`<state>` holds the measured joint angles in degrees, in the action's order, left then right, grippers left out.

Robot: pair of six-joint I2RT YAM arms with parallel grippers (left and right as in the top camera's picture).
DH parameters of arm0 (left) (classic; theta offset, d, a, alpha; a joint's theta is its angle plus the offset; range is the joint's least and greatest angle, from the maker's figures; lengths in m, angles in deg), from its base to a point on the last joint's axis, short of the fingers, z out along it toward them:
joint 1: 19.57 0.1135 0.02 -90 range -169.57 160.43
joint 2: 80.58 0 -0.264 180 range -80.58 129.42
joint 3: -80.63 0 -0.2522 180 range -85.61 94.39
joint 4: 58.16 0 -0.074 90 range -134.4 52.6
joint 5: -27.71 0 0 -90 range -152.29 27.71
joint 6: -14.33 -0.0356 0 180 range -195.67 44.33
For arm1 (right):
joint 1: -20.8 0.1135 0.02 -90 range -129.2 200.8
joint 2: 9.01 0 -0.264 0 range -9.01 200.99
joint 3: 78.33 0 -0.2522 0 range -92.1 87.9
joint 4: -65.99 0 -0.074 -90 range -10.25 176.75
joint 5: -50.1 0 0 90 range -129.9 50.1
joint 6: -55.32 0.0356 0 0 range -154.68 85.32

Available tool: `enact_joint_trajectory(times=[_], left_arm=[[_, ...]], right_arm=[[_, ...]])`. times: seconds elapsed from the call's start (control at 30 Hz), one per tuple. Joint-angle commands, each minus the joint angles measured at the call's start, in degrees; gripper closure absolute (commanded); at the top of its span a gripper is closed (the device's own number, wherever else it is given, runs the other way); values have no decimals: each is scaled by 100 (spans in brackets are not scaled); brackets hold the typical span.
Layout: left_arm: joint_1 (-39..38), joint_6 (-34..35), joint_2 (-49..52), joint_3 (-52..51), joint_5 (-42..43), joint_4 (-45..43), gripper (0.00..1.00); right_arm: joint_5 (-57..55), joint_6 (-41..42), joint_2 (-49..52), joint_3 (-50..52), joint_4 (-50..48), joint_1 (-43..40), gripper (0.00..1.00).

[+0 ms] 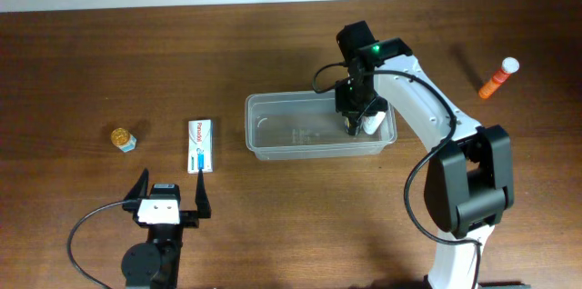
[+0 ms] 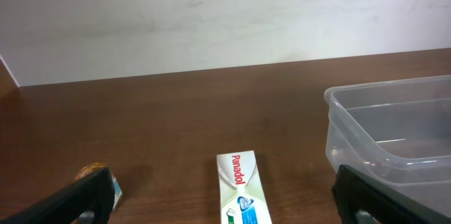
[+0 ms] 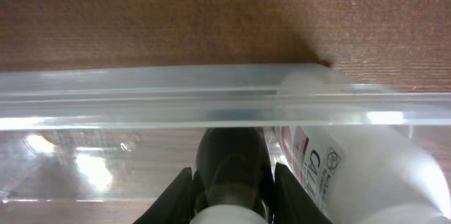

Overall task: Pack container
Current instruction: 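Lower the brown bottle beside the spray bottle and open gripper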

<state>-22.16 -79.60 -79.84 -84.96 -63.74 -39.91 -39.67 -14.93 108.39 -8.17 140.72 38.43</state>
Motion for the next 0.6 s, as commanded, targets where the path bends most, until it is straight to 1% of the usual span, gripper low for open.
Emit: enact_joint_trajectory(times=[0.0, 0.43, 0.47, 0.5, 0.57], left_arm=[[24, -90, -33, -11, 63, 28, 1], [24, -90, -33, -11, 63, 28, 1], [24, -90, -33, -11, 66, 28, 1], [24, -90, -33, -11, 63, 26, 1], [24, -90, -33, -11, 63, 28, 1]], right_arm=[[-96, 68, 9, 28, -81, 31, 74], [-94, 68, 9, 28, -144, 31, 73], [-94, 68, 9, 28, -142, 31, 71], [-94, 70, 9, 28, -142, 31, 58], [-94, 68, 9, 28, -146, 31, 56]])
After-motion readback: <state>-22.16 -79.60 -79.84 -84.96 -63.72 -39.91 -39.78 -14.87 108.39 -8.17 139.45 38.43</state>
